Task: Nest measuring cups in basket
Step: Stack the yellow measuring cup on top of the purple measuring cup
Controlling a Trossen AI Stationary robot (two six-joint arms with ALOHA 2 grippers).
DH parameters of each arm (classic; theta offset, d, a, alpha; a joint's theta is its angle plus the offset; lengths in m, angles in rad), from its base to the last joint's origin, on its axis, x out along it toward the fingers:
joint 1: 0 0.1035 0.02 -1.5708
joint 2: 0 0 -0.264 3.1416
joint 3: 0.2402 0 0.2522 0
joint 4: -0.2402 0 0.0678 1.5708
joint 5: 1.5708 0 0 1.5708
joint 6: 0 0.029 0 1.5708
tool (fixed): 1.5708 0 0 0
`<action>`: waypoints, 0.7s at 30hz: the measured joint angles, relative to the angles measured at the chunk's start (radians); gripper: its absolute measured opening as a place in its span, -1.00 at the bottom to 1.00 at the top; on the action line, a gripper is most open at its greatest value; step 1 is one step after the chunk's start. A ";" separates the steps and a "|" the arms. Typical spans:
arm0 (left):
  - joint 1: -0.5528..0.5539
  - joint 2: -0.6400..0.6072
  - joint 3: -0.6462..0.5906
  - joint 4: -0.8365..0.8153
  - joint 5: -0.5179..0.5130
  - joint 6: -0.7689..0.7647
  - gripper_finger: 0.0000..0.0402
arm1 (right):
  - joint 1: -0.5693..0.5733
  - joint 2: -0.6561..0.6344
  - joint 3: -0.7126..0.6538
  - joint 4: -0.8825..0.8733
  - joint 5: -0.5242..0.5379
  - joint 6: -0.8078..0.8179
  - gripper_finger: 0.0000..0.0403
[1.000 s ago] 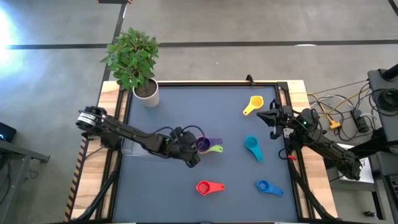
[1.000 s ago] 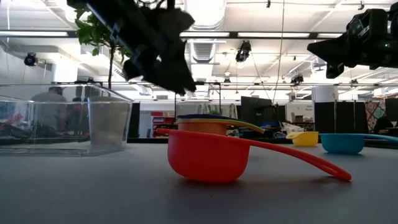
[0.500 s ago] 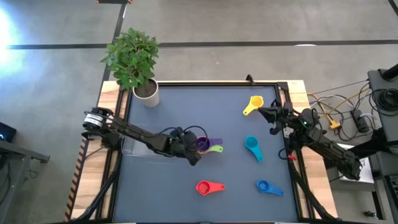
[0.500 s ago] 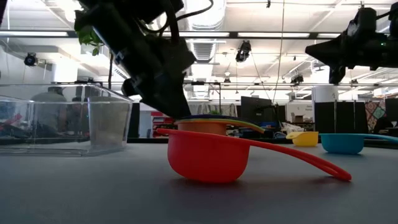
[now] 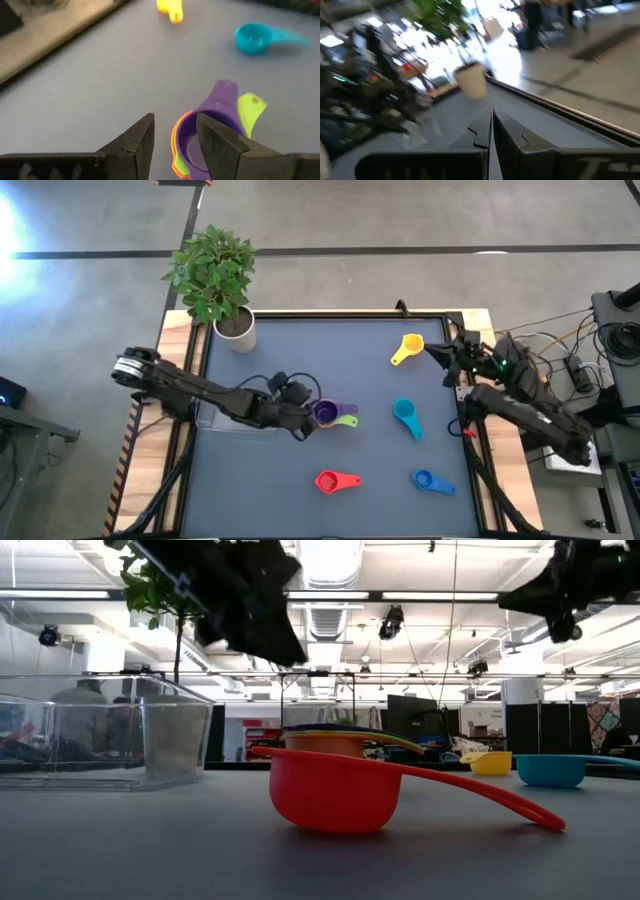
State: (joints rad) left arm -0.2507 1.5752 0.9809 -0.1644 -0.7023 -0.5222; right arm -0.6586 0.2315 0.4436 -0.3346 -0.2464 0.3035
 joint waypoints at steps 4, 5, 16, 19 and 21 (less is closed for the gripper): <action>-0.021 -0.058 -0.099 0.230 0.001 0.091 -0.36 | 0.000 0.168 0.157 -0.214 0.062 -0.109 -0.95; -0.025 -0.065 -0.131 0.308 0.010 0.112 -0.36 | 0.000 0.210 0.189 -0.253 0.064 -0.156 -0.95; -0.032 -0.072 -0.322 0.758 0.039 0.212 -0.36 | 0.000 0.607 0.337 -0.471 0.072 -0.351 -0.45; -0.033 -0.072 -0.322 0.756 0.040 0.239 -0.36 | 0.000 0.705 0.335 -0.482 0.137 -0.380 -0.24; -0.033 -0.072 -0.319 0.757 0.041 0.260 -0.36 | -0.001 0.765 0.337 -0.480 0.171 -0.399 -0.12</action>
State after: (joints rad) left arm -0.2832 1.5028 0.6622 0.5925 -0.6613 -0.2624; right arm -0.6594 0.9961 0.7805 -0.8147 -0.0752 -0.0953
